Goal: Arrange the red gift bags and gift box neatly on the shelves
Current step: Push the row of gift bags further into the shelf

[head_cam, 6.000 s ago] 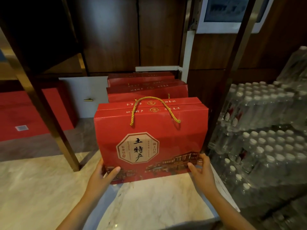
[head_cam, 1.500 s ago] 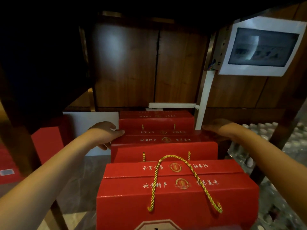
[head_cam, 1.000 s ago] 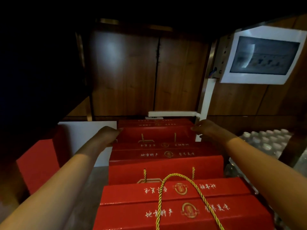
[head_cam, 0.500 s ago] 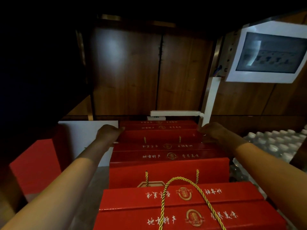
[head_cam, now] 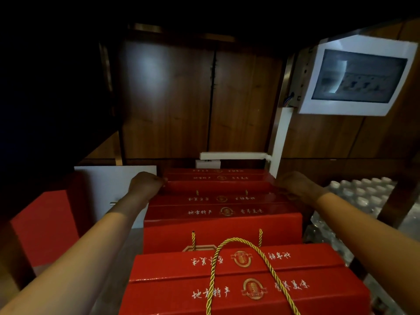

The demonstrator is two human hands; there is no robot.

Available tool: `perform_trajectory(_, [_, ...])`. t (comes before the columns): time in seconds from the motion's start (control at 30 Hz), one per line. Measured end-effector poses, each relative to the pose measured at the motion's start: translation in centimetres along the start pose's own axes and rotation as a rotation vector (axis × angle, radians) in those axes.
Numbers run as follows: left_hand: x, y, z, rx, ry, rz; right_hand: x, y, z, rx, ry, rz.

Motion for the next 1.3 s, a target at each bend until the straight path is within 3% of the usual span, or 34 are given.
perform_trajectory(0.33, [0.6,0.1,0.1,-0.051,0.026,-0.026,1.3,-0.1,-0.5,-0.025,-0.013,0.023])
perform_trajectory(0.67, [3.6,0.5,-0.3,-0.096,-0.165,0.041,3.0,0.4,-1.7,-0.001,0.000,-0.058])
perform_trajectory(0.8, [7.3,1.4,0.8,-0.294,-0.082,-0.024,5.0,-0.3,-1.2,0.173,0.089,-0.057])
perform_trajectory(0.9, [10.9,2.3,2.1,-0.271,-0.028,-0.107,6.9,-2.0,-1.1,0.345,0.117,0.036])
perform_trajectory(1.03, [16.4,2.6,2.5,-0.326,-0.147,-0.224,11.3,-4.5,-3.8,0.613,0.058,0.167])
perform_trajectory(1.17, [19.7,1.3,2.8,-0.368,-0.245,-0.198,16.5,-6.5,-7.9,0.910,0.016,0.224])
perform_trajectory(1.3, [22.3,0.0,3.8,-0.456,-0.230,-0.201,20.7,-7.8,-11.1,0.941,-0.051,0.317])
Point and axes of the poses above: each hand's wrist, its own x-axis away from the middle knuckle, its own z-axis out of the back of the hand, y = z × x, the point moved 7 cm from there along -x, towards the middle knuckle, and after that the axes turned 7 degrees about -y, right-handed, at the moved point
